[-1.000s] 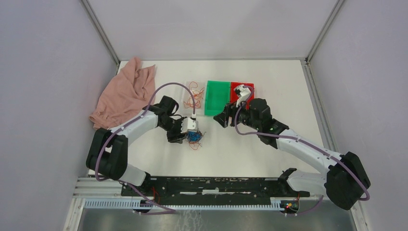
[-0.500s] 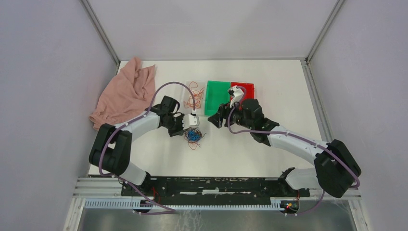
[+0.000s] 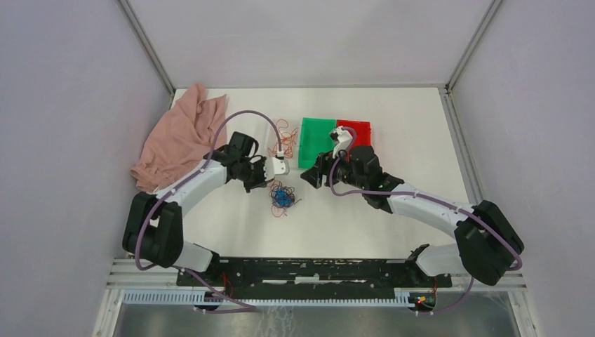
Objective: Untangle the cables
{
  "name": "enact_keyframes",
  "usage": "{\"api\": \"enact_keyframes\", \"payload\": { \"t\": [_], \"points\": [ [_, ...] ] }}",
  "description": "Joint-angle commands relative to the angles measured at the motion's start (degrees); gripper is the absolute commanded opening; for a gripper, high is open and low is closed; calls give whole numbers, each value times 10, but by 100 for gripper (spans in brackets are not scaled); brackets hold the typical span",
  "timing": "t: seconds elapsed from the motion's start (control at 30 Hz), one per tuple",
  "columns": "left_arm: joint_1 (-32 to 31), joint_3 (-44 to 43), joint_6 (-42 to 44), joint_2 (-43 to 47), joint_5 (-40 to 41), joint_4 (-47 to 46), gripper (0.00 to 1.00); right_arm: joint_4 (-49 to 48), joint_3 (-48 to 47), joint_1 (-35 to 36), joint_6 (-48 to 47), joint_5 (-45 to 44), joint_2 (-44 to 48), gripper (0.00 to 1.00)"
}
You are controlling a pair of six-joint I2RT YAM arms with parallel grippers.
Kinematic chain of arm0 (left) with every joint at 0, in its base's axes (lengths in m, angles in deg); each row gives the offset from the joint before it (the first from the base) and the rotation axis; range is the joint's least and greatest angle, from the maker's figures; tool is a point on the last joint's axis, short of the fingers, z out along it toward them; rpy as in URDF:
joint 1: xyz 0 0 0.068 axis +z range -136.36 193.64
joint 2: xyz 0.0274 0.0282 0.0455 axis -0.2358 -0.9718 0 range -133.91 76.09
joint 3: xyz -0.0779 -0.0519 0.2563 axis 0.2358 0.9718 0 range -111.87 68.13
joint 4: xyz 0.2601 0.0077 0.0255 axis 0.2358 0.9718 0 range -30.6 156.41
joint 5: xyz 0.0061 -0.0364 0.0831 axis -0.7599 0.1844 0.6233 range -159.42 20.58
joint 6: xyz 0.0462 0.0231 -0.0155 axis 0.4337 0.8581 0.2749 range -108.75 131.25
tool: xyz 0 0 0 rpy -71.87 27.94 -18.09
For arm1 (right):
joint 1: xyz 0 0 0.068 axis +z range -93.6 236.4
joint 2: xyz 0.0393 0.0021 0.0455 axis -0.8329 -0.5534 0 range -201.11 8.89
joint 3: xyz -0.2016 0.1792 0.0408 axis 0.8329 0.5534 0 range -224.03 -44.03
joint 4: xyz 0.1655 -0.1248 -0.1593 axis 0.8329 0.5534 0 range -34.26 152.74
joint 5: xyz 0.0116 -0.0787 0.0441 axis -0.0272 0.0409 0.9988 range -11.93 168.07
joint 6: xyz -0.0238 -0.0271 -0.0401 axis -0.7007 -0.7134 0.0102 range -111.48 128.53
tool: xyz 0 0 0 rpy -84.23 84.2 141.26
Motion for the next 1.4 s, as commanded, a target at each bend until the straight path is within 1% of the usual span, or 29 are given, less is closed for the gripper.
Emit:
{"api": "enact_keyframes", "payload": {
  "t": [0.0,0.1,0.2,0.27,0.43,0.57,0.67,0.77,0.93,1.03,1.23,1.37],
  "points": [
    [2,-70,-25,67,-33,69,3,-46,-15,1,10,1,9,71],
    [2,-76,-26,88,-39,97,3,-53,-12,2,14,2,9,71],
    [3,-66,-23,105,-39,105,3,-63,-4,2,20,3,11,71],
    [3,-79,-26,109,-36,111,3,-69,1,4,21,6,16,72],
    [2,-169,-46,114,-60,149,3,-85,-1,21,-5,26,32,84],
    [1,-242,-85,121,-95,170,3,-93,-31,51,-35,40,22,88],
    [0,-288,-117,129,-126,182,3,-101,-57,62,-38,45,8,88],
    [-3,-315,-154,142,-155,184,3,-120,-76,64,-30,42,2,87],
    [-7,-344,-199,155,-198,183,3,-144,-105,73,-17,8,-9,81],
    [-10,-363,-216,157,-216,183,3,-149,-119,82,-20,1,-22,78],
    [-16,-416,-232,151,-226,180,3,-147,-142,100,-19,-2,-53,74],
    [-17,-468,-252,143,-219,150,3,-153,-142,107,-15,-4,-68,73]
  ]
}}
